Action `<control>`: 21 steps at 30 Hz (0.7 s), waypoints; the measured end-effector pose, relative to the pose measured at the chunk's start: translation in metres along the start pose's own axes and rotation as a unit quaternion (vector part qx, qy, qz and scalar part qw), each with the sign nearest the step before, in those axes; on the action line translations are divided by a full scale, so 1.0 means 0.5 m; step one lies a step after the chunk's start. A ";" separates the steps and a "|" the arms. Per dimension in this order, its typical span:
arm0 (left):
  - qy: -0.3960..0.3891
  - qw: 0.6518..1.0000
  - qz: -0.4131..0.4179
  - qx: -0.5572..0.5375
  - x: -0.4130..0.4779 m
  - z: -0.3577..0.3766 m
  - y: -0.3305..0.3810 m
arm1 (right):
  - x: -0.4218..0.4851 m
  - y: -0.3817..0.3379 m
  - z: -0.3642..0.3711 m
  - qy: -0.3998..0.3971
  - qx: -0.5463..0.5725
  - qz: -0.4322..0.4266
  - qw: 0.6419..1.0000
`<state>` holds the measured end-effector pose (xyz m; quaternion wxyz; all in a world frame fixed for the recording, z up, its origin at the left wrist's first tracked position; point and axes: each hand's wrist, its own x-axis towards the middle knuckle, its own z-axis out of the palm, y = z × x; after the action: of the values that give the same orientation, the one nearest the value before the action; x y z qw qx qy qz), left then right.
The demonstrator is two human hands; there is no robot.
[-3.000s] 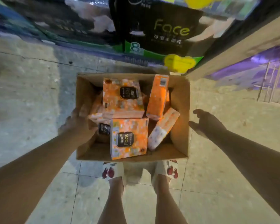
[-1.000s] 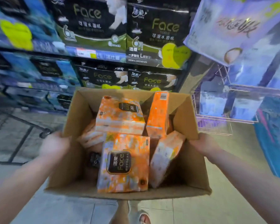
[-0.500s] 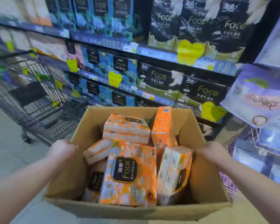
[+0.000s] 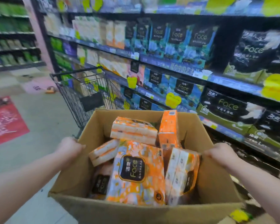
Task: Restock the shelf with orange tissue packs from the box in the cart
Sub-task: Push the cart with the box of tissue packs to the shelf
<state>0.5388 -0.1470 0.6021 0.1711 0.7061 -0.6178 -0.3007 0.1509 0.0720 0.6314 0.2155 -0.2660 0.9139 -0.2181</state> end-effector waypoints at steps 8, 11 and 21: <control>0.035 0.999 0.007 0.032 0.238 -0.226 -0.096 | 0.009 -0.294 0.195 -0.003 0.027 -0.021 0.999; 0.046 0.998 0.004 0.049 0.308 -0.296 -0.109 | 0.024 -0.394 0.237 0.002 0.029 -0.031 0.999; 0.071 0.996 -0.010 0.053 0.556 -0.363 -0.108 | 0.184 -0.645 0.340 0.009 0.037 -0.064 0.997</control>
<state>0.7113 -0.4321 0.6481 0.1742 0.7397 -0.6121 -0.2186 0.2936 -0.2756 0.6335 0.2025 -0.3138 0.8881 -0.2678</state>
